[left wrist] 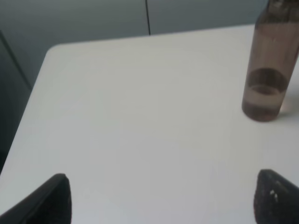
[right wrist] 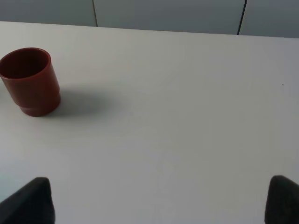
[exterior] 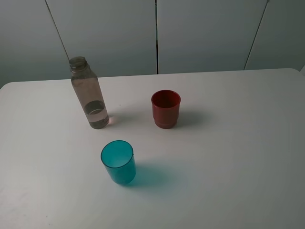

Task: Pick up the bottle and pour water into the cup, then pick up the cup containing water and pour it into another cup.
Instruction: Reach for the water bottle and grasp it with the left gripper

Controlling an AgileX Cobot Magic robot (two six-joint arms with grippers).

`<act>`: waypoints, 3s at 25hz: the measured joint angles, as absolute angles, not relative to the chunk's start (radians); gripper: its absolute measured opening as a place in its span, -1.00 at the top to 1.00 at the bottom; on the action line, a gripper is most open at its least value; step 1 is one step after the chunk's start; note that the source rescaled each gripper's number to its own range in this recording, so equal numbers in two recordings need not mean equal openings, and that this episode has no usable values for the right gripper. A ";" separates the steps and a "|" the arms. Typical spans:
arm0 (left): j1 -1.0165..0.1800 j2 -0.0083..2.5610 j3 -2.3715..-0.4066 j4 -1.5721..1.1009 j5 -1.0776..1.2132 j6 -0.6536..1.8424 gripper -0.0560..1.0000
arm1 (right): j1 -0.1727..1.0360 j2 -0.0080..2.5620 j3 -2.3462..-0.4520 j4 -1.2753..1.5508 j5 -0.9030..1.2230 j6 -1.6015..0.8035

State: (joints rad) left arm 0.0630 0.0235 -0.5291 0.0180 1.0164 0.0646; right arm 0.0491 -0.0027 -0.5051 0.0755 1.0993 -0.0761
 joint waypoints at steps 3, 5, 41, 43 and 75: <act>0.052 0.129 -0.535 -0.025 0.871 0.085 -1.00 | 0.049 -0.003 -0.505 0.075 1.099 -0.076; 0.033 0.241 -0.539 -0.065 0.759 0.115 -1.00 | 0.049 -0.003 -0.505 0.080 1.099 -0.076; -0.355 1.479 -0.375 -0.074 -0.650 0.067 -1.00 | 0.049 -0.003 -0.505 0.090 1.099 -0.076; -0.355 1.541 -0.373 -0.070 -0.709 0.064 -1.00 | 0.049 -0.003 -0.505 0.090 1.099 -0.076; -0.355 1.965 -0.536 -0.006 -1.068 0.056 -1.00 | 0.049 -0.003 -0.505 0.090 1.099 -0.076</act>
State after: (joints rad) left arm -0.3545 1.9647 -0.5356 -0.0057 -1.0680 0.0562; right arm 0.0491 -0.0027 -0.5051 0.0897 1.0993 -0.0761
